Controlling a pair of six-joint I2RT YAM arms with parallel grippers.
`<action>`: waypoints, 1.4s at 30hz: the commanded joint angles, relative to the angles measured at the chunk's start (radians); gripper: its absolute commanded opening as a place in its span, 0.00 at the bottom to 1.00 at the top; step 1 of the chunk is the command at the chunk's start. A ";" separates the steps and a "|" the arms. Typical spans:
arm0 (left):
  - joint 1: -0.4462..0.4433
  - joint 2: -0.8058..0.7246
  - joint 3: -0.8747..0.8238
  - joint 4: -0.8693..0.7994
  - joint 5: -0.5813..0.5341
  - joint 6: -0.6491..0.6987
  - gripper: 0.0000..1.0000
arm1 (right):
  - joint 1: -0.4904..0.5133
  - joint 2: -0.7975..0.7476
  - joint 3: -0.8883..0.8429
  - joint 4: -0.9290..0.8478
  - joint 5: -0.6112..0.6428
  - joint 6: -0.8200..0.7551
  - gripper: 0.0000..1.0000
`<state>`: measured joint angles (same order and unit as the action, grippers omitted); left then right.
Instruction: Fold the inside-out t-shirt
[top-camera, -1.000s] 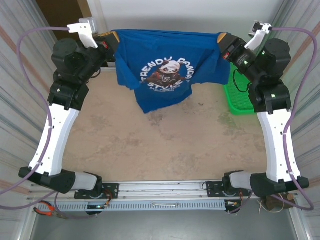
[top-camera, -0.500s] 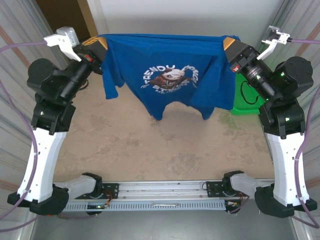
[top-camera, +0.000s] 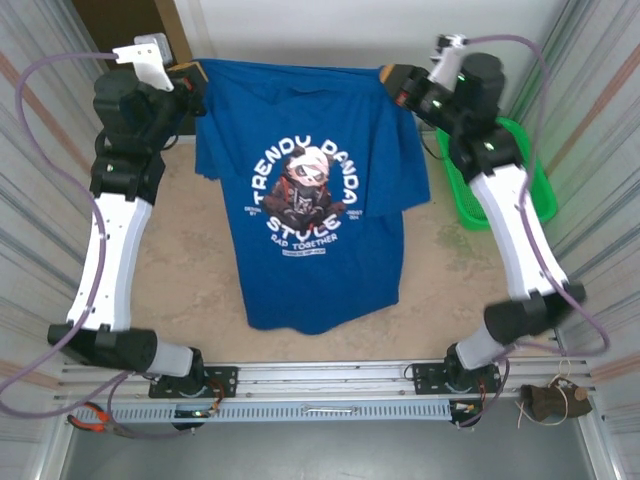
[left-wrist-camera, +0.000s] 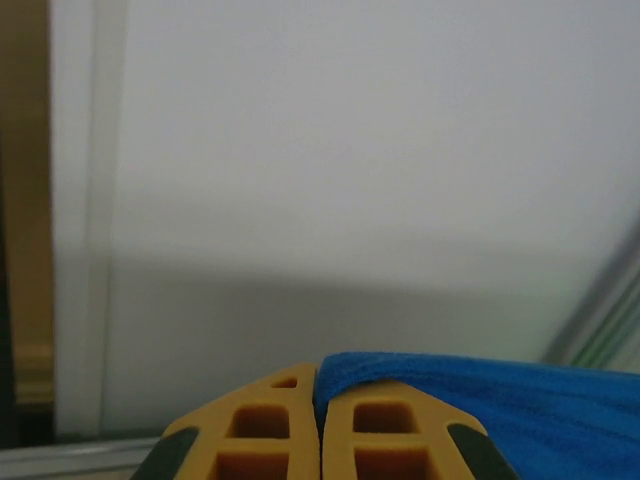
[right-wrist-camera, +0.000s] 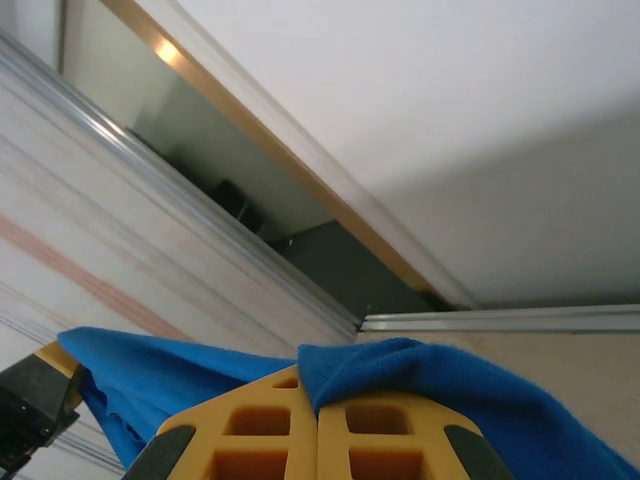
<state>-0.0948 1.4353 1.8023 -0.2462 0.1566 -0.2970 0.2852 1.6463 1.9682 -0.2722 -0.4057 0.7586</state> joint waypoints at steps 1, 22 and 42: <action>0.085 -0.050 0.102 0.047 -0.034 -0.088 0.00 | 0.039 0.159 0.235 0.016 -0.088 0.005 0.00; -0.315 -0.533 -0.635 0.141 0.164 -0.142 0.00 | -0.057 0.234 -0.243 0.304 -0.275 0.053 0.00; -1.035 0.288 -0.641 0.644 -0.028 -0.210 0.63 | -0.313 -0.044 -0.523 0.008 -0.155 -0.123 0.69</action>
<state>-1.1275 1.7275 1.0966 0.3367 0.1452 -0.5014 -0.0162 1.7248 1.4506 -0.1902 -0.5934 0.6746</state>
